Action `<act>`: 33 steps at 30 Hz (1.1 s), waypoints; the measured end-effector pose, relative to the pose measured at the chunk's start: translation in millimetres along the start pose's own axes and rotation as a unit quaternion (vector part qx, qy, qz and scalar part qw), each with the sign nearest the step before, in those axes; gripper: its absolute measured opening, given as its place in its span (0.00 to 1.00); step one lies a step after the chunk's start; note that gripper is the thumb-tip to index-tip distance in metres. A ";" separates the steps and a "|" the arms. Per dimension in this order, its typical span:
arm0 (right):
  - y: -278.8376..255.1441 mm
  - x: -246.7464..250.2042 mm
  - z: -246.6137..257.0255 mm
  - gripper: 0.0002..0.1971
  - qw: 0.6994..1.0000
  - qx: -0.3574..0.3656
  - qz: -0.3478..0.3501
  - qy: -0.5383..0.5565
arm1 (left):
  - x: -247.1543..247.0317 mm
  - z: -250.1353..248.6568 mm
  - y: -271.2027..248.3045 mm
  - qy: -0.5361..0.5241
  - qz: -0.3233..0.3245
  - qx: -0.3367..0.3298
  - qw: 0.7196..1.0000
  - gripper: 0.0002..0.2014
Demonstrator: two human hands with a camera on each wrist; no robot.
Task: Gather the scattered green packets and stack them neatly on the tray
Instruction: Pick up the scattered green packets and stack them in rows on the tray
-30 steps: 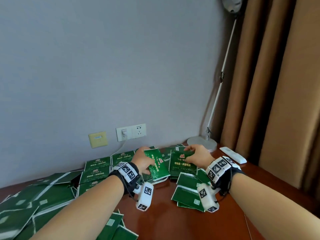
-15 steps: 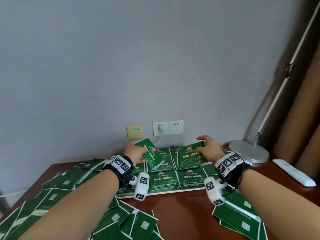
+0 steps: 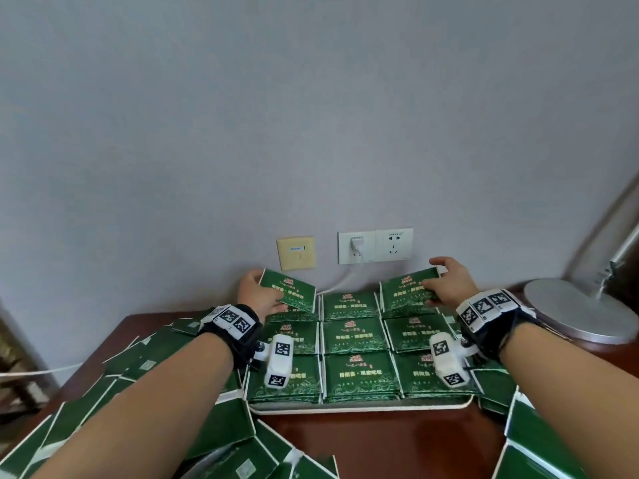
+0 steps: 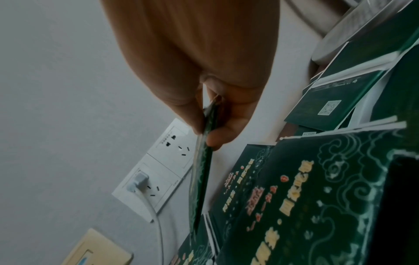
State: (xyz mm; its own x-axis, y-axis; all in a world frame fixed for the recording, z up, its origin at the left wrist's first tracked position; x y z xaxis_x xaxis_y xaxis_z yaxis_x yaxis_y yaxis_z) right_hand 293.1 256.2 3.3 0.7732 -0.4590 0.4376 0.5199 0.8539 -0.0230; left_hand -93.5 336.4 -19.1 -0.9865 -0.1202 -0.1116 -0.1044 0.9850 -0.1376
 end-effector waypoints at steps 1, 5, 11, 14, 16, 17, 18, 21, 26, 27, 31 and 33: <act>4.6 -1.0 -2.4 0.23 1.000 -0.002 0.000 -0.005 | -0.8 2.1 2.8 0.006 0.003 -0.004 1.000 0.30; 18.0 -4.4 -12.4 0.15 0.999 0.001 -0.002 -0.037 | -4.1 9.4 8.3 0.066 0.008 -0.025 0.997 0.29; 19.1 -10.9 -17.7 0.12 0.999 -0.002 0.011 -0.049 | 7.1 11.3 15.5 0.227 -0.039 -0.065 0.971 0.17; 20.4 -15.7 -19.1 0.15 0.997 0.005 0.032 -0.068 | 8.2 9.4 14.4 0.303 -0.041 -0.092 0.948 0.17; 22.3 -17.5 -20.7 0.18 0.995 0.009 0.039 -0.091 | 8.9 9.8 14.6 0.337 -0.040 -0.099 0.935 0.17; 23.1 -18.4 -21.6 0.18 0.994 0.011 0.039 -0.103 | 8.4 10.1 14.1 0.352 -0.035 -0.101 0.930 0.17; 23.5 -19.3 -22.1 0.19 0.992 0.014 0.040 -0.115 | 7.7 11.2 13.7 0.363 -0.028 -0.098 0.926 0.17; 23.0 -22.1 -22.8 0.21 0.988 0.020 0.042 -0.150 | 6.3 15.8 14.4 0.388 -0.002 -0.089 0.917 0.18; 20.6 -17.4 -21.4 0.21 0.973 0.036 0.025 -0.227 | 1.9 16.8 10.7 0.433 0.006 -0.101 0.895 0.18; 19.8 -16.6 -21.8 0.22 0.971 0.036 0.027 -0.235 | 1.1 16.8 10.1 0.443 0.006 -0.102 0.891 0.18; 16.2 -16.5 -20.0 0.23 0.967 0.044 0.031 -0.248 | 0.3 16.9 9.1 0.480 0.006 -0.103 0.871 0.23; 13.6 -17.2 -18.7 0.23 0.965 0.048 0.035 -0.255 | 0.2 17.3 8.8 0.492 0.006 -0.102 0.865 0.25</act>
State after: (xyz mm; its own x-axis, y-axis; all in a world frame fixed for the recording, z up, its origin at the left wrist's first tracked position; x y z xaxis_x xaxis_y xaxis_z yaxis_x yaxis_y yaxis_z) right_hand 293.7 271.1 -21.3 0.5127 -0.2396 0.8245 0.4179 0.9085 0.0041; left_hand -92.5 342.9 -37.3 -0.6074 -0.0454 0.7931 -0.0142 0.9988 0.0463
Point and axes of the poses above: each hand's wrist, its own y-axis towards the middle knuckle, its own x-axis out of the back of the hand, z = x × y, the point moved 7 cm from there along y, towards the middle knuckle, and after that the axes turned 6 degrees about -y, right-handed, at the moved point
